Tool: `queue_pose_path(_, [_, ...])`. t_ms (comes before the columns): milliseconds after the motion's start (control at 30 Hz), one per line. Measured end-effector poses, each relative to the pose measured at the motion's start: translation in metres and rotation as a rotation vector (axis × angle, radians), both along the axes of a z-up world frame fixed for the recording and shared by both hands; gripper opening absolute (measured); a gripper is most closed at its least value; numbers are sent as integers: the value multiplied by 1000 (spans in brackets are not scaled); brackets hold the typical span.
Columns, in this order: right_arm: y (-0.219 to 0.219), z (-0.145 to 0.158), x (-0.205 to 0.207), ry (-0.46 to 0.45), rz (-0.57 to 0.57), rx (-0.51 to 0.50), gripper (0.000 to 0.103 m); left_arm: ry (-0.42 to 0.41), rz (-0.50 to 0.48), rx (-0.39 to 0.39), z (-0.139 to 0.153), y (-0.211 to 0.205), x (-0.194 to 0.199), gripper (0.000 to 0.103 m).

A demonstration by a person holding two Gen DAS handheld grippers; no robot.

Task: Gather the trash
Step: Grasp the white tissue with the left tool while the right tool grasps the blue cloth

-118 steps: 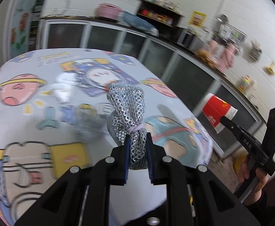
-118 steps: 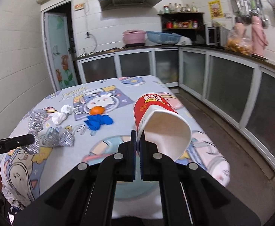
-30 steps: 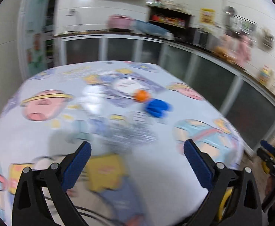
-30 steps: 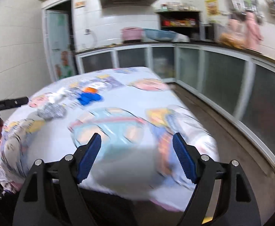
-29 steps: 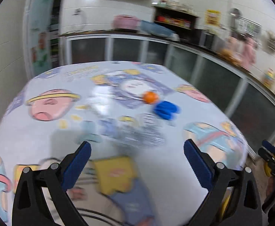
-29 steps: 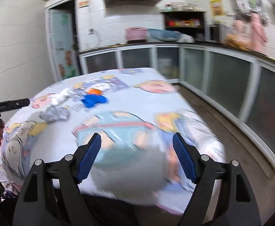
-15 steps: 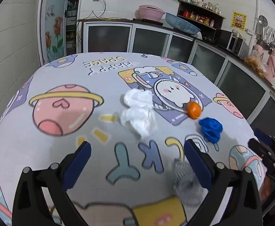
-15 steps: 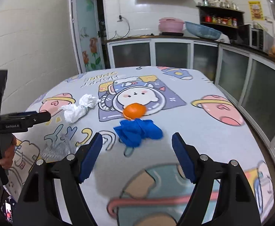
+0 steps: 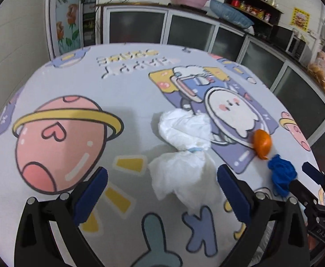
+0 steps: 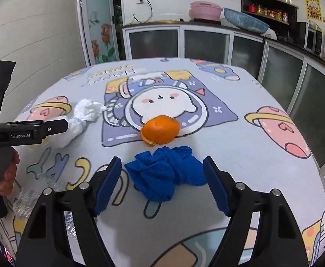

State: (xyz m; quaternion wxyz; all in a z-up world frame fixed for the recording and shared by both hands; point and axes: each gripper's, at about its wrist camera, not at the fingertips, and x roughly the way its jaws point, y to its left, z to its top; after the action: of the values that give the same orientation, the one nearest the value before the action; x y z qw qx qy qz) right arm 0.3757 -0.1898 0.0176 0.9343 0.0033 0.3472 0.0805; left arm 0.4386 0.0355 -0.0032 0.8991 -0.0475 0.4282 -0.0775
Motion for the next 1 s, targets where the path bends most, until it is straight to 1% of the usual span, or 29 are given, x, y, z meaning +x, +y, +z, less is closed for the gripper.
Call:
queue_pose_path(100, [0, -5, 8, 37, 4, 12, 64, 19, -5, -21, -7, -2, 9, 95])
queue_pose_path(167, [3, -9, 13, 65, 12, 3, 55, 17, -7, -37, -8, -3, 11, 95])
queue_pose_path(200, [3, -11, 14, 72, 13, 1, 53, 13, -9, -42, -8, -4, 12, 91])
queue_pose_path(233, [4, -12, 16, 84, 15, 3, 45, 10, -9, -37, -8, -5, 13, 86])
queue_pose_path(267, [4, -13, 17, 93, 15, 2, 34, 10, -18, -36, -9, -7, 14, 71])
queue_pose_path(300, [4, -13, 18, 92, 9, 4, 31, 9, -36, -44, -8, -8, 14, 53])
queue_pose_path(333, [4, -13, 18, 90, 3, 6, 24, 3, -57, -67, -7, -10, 13, 43])
queue_pose_path(367, [4, -13, 18, 93, 3, 8, 19, 3, -80, -83, -6, -12, 13, 23])
queue_pose_path(400, [4, -13, 18, 92, 2, 8, 17, -2, -95, -77, -4, -15, 11, 17])
queue_pose_path(433, [4, -12, 17, 87, 1, 8, 15, -12, -94, -58, -3, -17, 10, 13])
queue_pose_path(467, [3, -11, 17, 86, 4, 11, 14, -25, -101, -31, -1, -20, 8, 12])
queue_pose_path(533, [1, -9, 15, 81, 3, 23, 14, -30, -102, -26, 0, -21, 7, 11])
queue_pose_path(600, [-3, -4, 11, 76, -1, 46, 14, -29, -93, -62, 4, -15, 5, 11])
queue_pose_path(733, [-10, 11, -2, 40, -14, 50, 14, -52, -79, -89, 14, -6, -6, 11])
queue_pose_path(1000, [-26, 35, -51, -14, -37, 37, 14, -106, -115, -119, 38, -4, -56, 11])
